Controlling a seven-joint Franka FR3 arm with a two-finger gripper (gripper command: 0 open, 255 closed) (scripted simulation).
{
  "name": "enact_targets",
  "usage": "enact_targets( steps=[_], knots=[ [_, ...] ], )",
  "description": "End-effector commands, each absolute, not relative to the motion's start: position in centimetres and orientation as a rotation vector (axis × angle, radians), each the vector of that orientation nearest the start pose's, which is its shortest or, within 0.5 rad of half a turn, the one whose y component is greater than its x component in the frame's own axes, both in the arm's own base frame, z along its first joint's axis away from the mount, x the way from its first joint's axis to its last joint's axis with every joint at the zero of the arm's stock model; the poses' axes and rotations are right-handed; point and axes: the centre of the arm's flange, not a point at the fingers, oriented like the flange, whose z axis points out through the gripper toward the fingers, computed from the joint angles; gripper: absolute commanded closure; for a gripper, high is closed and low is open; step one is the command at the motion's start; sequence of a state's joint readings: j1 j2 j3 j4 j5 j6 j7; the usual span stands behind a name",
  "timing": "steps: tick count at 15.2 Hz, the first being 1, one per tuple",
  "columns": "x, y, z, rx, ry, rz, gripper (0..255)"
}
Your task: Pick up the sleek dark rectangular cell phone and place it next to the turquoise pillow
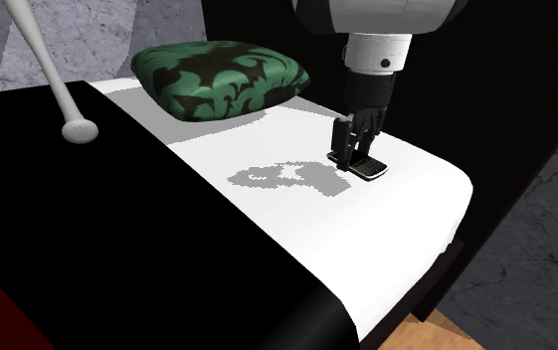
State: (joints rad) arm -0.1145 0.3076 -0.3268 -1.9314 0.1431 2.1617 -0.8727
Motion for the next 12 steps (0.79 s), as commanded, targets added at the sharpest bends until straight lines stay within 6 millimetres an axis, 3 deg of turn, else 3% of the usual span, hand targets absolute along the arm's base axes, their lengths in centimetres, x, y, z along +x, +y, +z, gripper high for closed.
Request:
enact_targets(
  steps=[1, 12],
  knots=[
    [55.4, -24.6, 33.6, -3.039, -0.553, 0.057, 255],
    [55.4, -24.6, 39.4, -3.039, -0.553, 0.057, 255]
  ],
)
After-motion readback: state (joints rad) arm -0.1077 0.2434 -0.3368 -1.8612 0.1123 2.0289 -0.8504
